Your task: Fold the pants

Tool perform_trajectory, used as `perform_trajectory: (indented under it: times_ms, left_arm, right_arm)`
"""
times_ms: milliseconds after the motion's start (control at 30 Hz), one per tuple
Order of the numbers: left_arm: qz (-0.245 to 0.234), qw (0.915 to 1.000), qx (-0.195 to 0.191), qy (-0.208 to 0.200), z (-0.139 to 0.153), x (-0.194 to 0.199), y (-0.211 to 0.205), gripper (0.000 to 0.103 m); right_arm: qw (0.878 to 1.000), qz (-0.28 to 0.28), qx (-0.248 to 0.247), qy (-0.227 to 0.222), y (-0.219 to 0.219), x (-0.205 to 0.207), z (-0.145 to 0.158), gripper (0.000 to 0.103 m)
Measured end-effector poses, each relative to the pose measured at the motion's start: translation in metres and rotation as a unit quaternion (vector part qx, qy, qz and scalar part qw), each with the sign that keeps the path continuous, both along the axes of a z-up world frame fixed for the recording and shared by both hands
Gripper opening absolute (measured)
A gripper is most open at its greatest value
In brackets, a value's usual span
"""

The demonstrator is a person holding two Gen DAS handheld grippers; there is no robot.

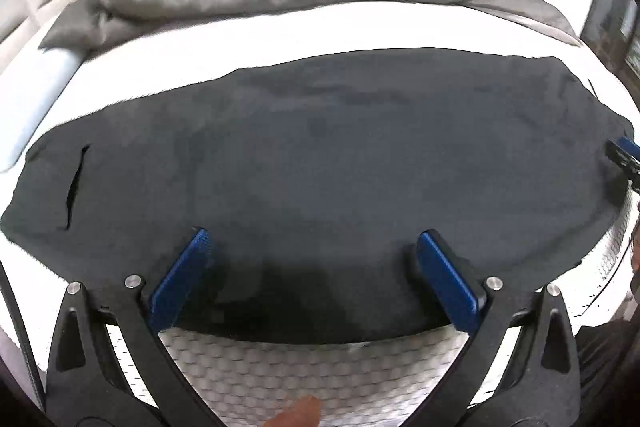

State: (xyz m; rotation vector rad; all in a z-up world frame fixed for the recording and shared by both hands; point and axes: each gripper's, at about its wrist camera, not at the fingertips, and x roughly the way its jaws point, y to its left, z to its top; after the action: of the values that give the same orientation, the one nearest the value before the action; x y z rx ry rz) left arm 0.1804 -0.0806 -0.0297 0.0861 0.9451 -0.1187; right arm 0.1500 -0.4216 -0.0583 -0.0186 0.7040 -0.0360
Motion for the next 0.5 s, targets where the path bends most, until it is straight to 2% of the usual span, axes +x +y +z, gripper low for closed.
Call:
perform_trajectory:
  times_ms: [67,167,200,267,367,467,500]
  left_arm:
    - [-0.024,0.9996,0.012,0.011,-0.005,0.001,-0.017,0.103]
    - [-0.03,0.9986,0.039,0.018,-0.018,0.003,-0.03,0.103]
    - [-0.029,0.9987,0.037,0.019,-0.02,0.003,-0.03,0.103]
    - [-0.029,0.9991,0.017,0.027,-0.021,0.006,-0.024,0.103]
    - [-0.022,0.999,-0.011,0.037,-0.024,0.008,-0.012,0.103]
    - [-0.026,0.999,-0.012,0.033,-0.023,0.005,-0.008,0.103]
    - [-0.027,0.999,-0.014,0.033,-0.023,0.004,-0.007,0.103]
  right_arm:
    - [0.999,0.02,-0.029,0.006,0.032,0.01,-0.003,0.102]
    - [0.993,0.076,-0.085,0.018,0.085,0.022,-0.012,0.102]
    - [0.989,0.096,-0.109,0.029,0.102,0.024,-0.018,0.102]
    - [0.985,0.098,-0.138,0.044,0.109,0.033,-0.025,0.102]
    - [0.989,0.052,-0.123,0.062,0.074,0.043,-0.026,0.102]
    - [0.99,-0.061,-0.107,0.065,0.005,0.042,-0.025,0.102]
    - [0.995,-0.058,-0.053,0.061,-0.015,0.038,-0.024,0.1]
